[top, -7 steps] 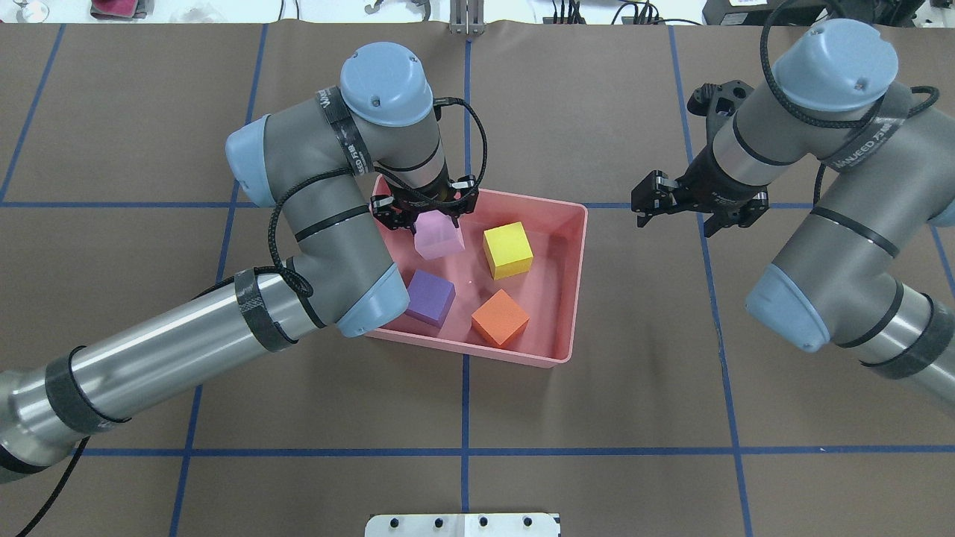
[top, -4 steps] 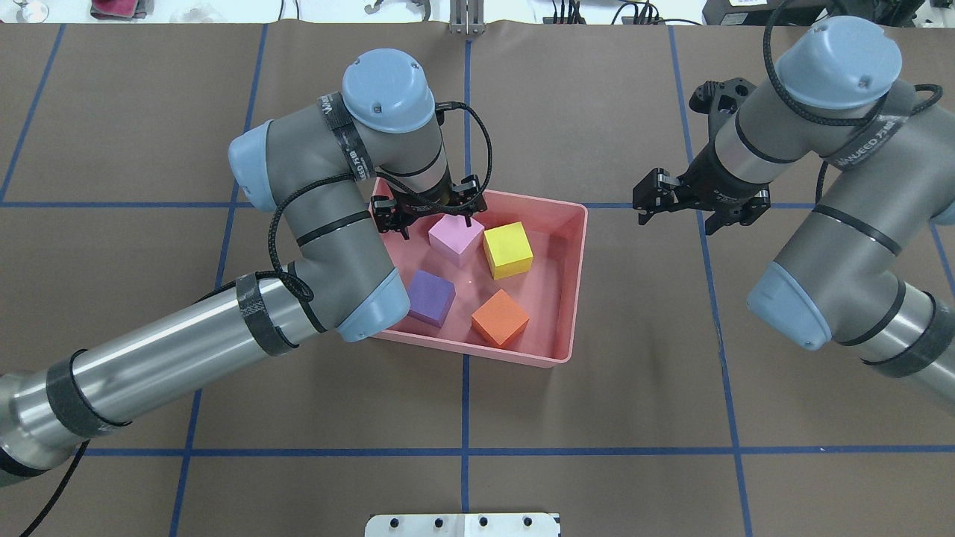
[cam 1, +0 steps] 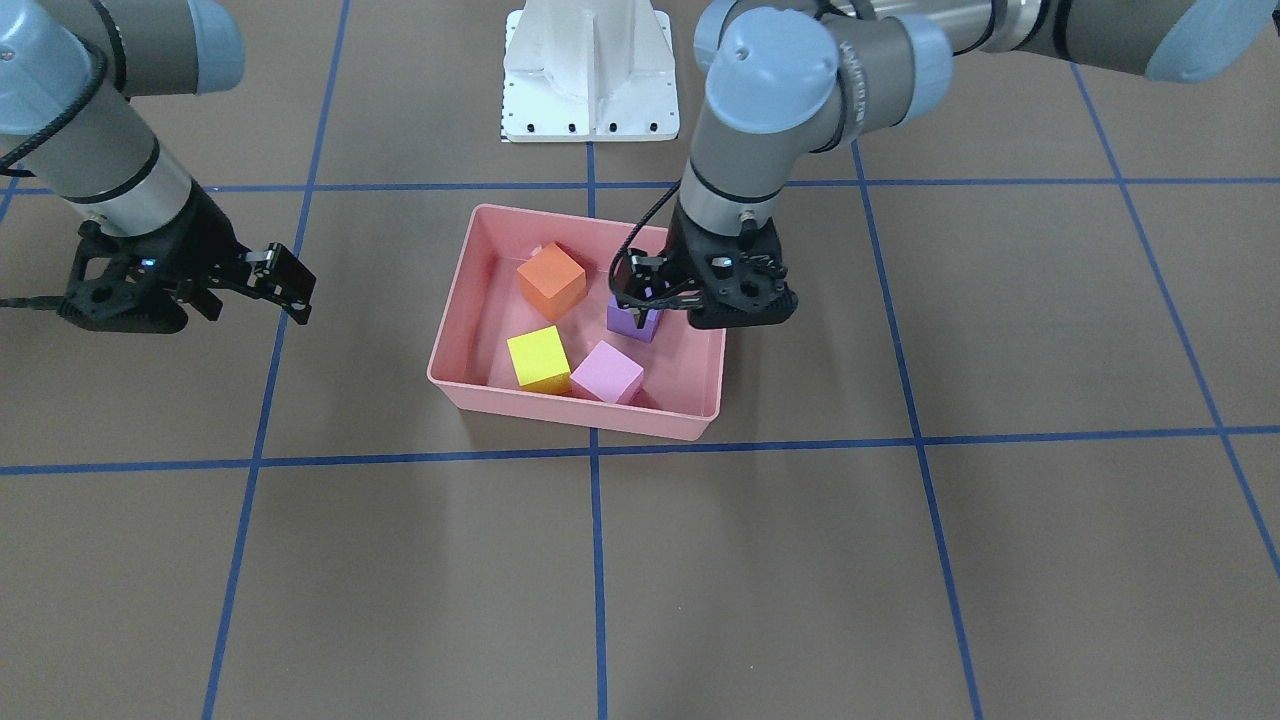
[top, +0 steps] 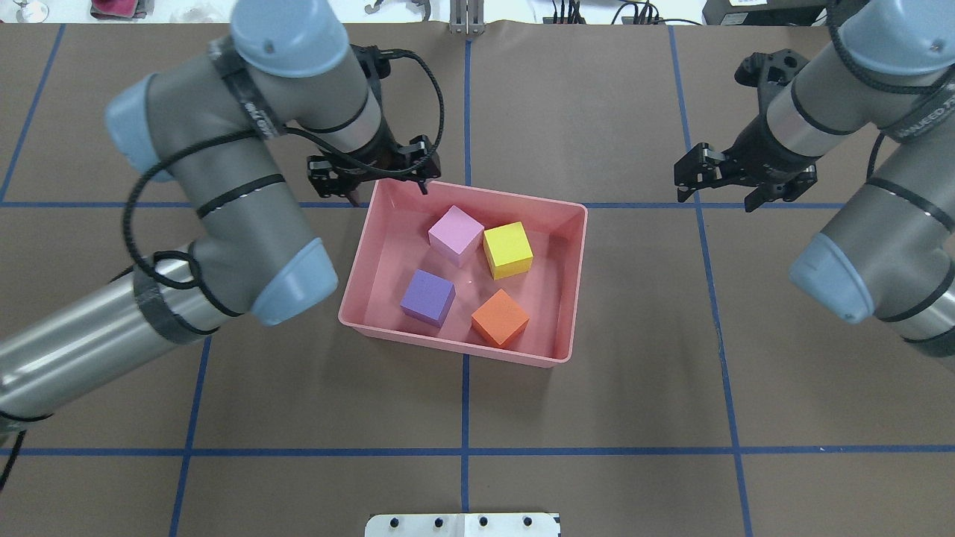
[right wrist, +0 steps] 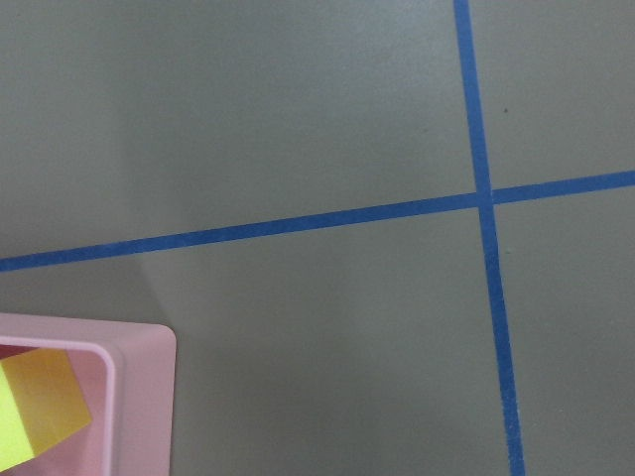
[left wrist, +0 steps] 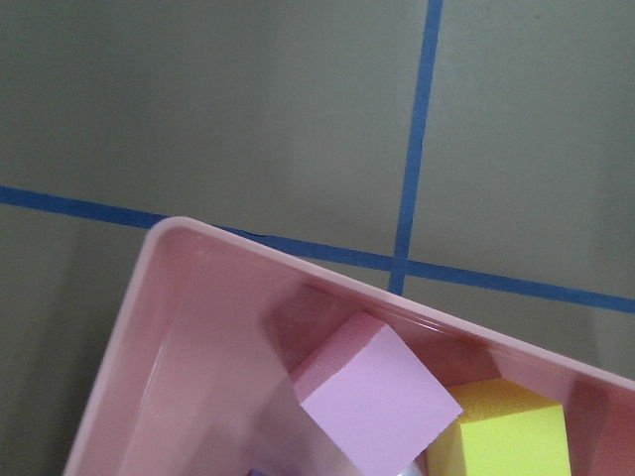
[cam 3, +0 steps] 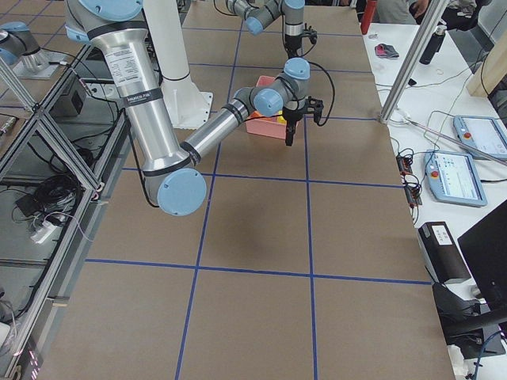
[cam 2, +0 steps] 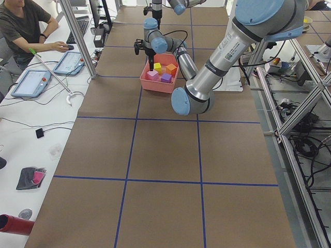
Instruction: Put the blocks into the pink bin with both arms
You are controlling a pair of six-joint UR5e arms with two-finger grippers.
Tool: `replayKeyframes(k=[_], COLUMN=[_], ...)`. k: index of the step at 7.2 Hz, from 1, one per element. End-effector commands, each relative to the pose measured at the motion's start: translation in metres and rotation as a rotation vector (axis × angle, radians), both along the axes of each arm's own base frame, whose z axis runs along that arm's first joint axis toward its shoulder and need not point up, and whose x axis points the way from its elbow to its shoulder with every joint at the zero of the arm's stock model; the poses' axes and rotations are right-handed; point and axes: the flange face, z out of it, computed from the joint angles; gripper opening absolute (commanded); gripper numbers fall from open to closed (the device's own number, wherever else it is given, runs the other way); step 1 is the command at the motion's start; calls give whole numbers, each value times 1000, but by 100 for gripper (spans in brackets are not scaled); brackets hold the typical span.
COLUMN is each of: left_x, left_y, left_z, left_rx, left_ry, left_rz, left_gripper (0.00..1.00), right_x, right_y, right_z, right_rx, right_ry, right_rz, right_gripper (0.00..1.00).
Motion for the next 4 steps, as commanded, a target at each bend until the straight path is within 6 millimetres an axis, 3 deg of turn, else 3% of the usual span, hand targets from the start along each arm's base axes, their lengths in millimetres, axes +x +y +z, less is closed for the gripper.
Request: replayKeyframes(k=[1, 3, 4], left_x=[-143, -276, -336], left_y=[8, -26, -41], left_z=[77, 175, 236], left_rx=[156, 205, 230], left_ry=[-119, -121, -167], left_rz=[77, 194, 235], left_gripper=[99, 99, 99], right_x=[85, 161, 191], right_y=[-13, -13, -10], right_z=[57, 117, 148], right_rx=[61, 135, 144], right_ry=[17, 71, 93], right_rz=[-49, -94, -109], right_gripper=[100, 100, 100])
